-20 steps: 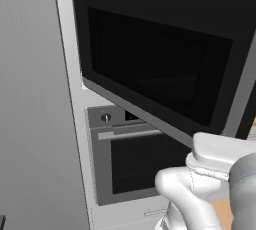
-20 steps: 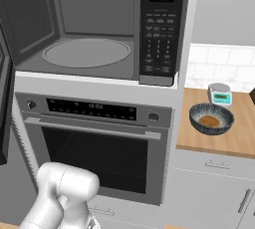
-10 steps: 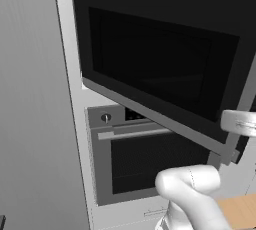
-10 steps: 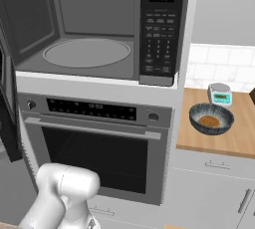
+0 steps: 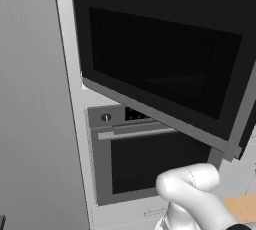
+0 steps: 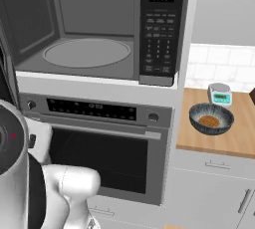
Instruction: Open the microwave, place the bowl with waffle inside the microwave, then close the microwave door and turn it on.
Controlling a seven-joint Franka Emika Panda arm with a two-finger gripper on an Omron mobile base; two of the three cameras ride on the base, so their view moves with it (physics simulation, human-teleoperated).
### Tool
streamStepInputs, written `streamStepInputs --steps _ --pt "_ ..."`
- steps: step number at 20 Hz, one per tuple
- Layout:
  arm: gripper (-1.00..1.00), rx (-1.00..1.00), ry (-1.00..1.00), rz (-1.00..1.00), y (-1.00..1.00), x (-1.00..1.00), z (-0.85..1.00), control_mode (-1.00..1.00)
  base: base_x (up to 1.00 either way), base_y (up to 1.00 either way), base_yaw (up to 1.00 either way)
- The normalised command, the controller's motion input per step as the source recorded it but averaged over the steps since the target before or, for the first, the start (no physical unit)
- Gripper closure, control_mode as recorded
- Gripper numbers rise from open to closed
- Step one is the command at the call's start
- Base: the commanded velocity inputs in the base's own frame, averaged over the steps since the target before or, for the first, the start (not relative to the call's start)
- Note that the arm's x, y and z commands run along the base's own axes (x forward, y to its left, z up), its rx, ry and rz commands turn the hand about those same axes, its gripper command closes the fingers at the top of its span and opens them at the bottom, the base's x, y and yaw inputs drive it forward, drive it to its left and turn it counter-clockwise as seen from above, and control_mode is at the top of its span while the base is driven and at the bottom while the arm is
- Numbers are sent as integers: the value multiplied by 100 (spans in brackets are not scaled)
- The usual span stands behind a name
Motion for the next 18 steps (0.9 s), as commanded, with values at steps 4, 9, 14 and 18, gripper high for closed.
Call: streamStepInputs --steps 4,9,14,18 --pt "-100 35 0 68 -35 13 -3 -100 0 0 0" --pt "-100 35 15 25 -44 95 -1 -100 0 0 0" --pt "-100 33 6 -1 -8 88 -24 -100 0 0 0" --pt "-100 15 0 -14 31 29 -30 -100 0 0 0"
